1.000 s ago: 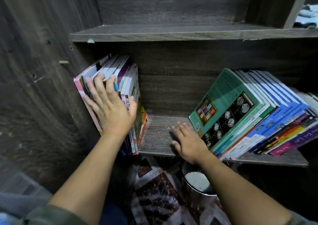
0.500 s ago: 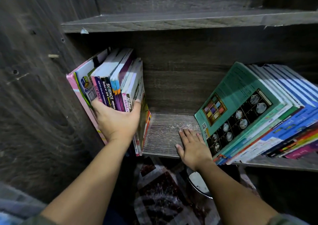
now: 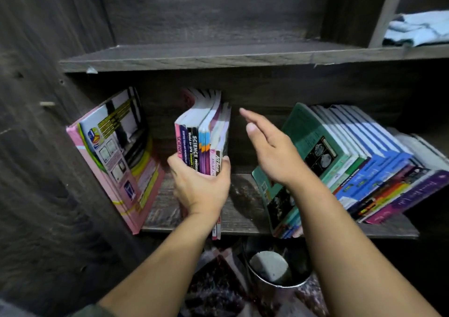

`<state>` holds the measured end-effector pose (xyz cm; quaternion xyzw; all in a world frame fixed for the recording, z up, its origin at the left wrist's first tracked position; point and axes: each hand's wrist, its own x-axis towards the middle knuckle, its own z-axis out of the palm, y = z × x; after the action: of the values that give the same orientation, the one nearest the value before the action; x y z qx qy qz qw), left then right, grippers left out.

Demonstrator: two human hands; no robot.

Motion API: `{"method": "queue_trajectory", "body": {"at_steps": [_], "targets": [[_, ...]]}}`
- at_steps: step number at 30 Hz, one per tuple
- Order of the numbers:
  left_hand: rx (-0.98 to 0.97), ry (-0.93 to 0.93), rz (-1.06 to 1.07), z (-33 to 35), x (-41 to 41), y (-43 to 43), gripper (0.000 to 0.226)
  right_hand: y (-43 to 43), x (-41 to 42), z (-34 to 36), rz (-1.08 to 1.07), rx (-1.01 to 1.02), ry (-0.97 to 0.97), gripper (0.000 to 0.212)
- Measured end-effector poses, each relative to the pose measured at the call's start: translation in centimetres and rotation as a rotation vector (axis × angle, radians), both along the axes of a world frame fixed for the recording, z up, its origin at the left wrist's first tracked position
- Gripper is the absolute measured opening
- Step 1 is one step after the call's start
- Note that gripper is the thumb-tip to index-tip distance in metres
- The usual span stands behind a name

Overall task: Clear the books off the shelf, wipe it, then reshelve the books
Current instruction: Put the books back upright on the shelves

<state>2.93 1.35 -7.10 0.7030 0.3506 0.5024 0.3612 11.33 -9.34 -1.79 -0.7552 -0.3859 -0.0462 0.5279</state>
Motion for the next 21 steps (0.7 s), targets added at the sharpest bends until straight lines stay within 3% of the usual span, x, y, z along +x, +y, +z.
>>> {"method": "queue_trajectory", "body": {"at_steps": [5, 10, 12, 16, 18, 21], "targets": [[-0.063, -0.012, -0.058, -0.4, 1.4, -2.3, 0.065, -1.4, -2.2, 3.3, 0.031, -0.134, -0.124, 0.034], [-0.038, 0.052, -0.215, -0.4, 1.8, -5.1, 0.077, -1.4, -2.2, 3.3, -0.154, -0.262, -0.154, 0.045], [0.076, 0.163, -0.291, -0.2, 1.8, -6.0, 0.089, -1.7, -1.7, 2.9, -0.24, -0.302, -0.141, 0.054], [0.235, 0.441, -0.433, -0.6, 1.1, -5.7, 0.12, -2.1, -1.5, 1.8, -0.348, -0.176, -0.07, 0.059], [0.141, 0.506, -0.545, -1.8, 0.2, -4.4, 0.128, -2.1, -1.9, 1.6, -0.405, -0.108, -0.017, 0.061], [-0.066, 0.571, -0.609, -4.2, -1.3, -2.4, 0.119, -2.0, -2.4, 1.5, -0.478, -0.062, 0.056, 0.061]]}}
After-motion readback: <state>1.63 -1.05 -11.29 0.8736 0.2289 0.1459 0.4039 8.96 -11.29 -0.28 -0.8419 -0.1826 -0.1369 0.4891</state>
